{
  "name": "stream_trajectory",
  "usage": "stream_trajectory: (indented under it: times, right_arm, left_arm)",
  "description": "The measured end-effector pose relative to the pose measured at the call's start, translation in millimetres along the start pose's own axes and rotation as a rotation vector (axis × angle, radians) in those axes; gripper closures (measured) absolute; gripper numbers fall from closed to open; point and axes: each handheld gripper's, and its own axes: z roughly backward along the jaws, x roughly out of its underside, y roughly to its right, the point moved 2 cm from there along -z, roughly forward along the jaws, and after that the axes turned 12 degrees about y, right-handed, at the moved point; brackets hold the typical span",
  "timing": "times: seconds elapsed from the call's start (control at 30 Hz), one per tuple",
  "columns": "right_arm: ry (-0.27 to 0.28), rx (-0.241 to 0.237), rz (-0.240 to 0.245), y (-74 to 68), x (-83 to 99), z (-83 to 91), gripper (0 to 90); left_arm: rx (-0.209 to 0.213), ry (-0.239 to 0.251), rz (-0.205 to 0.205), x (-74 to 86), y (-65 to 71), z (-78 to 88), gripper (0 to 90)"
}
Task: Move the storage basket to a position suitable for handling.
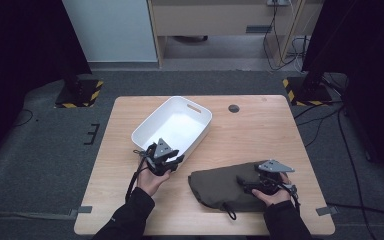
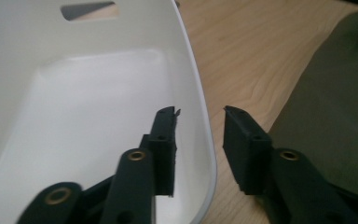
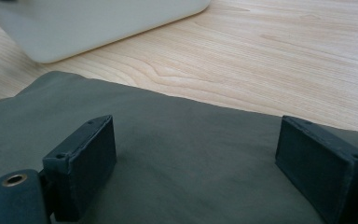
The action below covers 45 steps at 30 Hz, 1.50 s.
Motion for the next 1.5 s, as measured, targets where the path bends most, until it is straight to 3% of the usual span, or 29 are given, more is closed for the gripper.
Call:
stream_trajectory:
  times: [0.03,0.1,0.17,0.2,0.23,0.47,0.57,0.67,0.8,1.0,1.17,1.33,1.5]
  right_arm:
    - [0.0,0.0,0.0,0.0,0.0,0.1,12.0]
    - [-0.001,0.0,0.001,0.1,0.1,0.2,12.0]
    - [0.0,0.001,0.0,0.2,0.1,0.2,12.0]
    - [0.0,0.001,0.0,0.2,0.1,0.2,12.0]
    - [-0.002,0.001,-0.003,0.1,-0.1,0.5,12.0]
    - [-0.004,0.004,0.0,0.2,0.7,-0.1,12.0]
    - [-0.004,0.005,0.001,0.4,0.9,-0.3,12.0]
    - [-0.006,0.005,0.004,0.5,1.2,-0.6,12.0]
    - [-0.007,0.004,0.003,0.3,1.3,-0.5,12.0]
    - [-0.008,0.005,-0.001,0.2,1.7,-0.9,12.0]
    - [-0.011,0.003,-0.002,0.3,1.9,-1.4,12.0]
    - [-0.012,0.003,-0.004,0.1,1.3,-2.3,12.0]
    - [-0.01,0.005,-0.006,1.8,0.7,-2.6,12.0]
  left_arm:
    - [0.0,0.0,0.0,0.0,0.0,0.0,60.0]
    - [-0.031,0.045,0.031,-9.2,-6.7,10.7,56.5]
    - [-0.08,0.064,0.052,-13.8,-13.9,18.9,53.4]
    - [-0.08,0.064,0.052,-13.8,-13.9,18.9,52.3]
    - [-0.14,0.08,0.06,-16.6,-22.5,27.4,50.7]
    - [-0.369,0.072,0.185,-5.6,-64.4,55.3,45.6]
    - [-0.415,0.044,0.243,5.2,-76.7,60.9,43.5]
    - [-0.421,0.023,0.288,15.8,-82.6,61.9,42.8]
    - [-0.41,0.001,0.314,19.4,-81.5,58.0,43.5]
    - [-0.424,-0.01,0.298,19.2,-77.1,52.0,43.0]
    - [-0.439,0.017,0.303,20.7,-79.1,47.9,45.4]
    - [-0.455,0.034,0.255,19.4,-80.3,33.8,45.7]
    - [-0.449,0.041,0.242,18.7,-82.7,28.2,46.3]
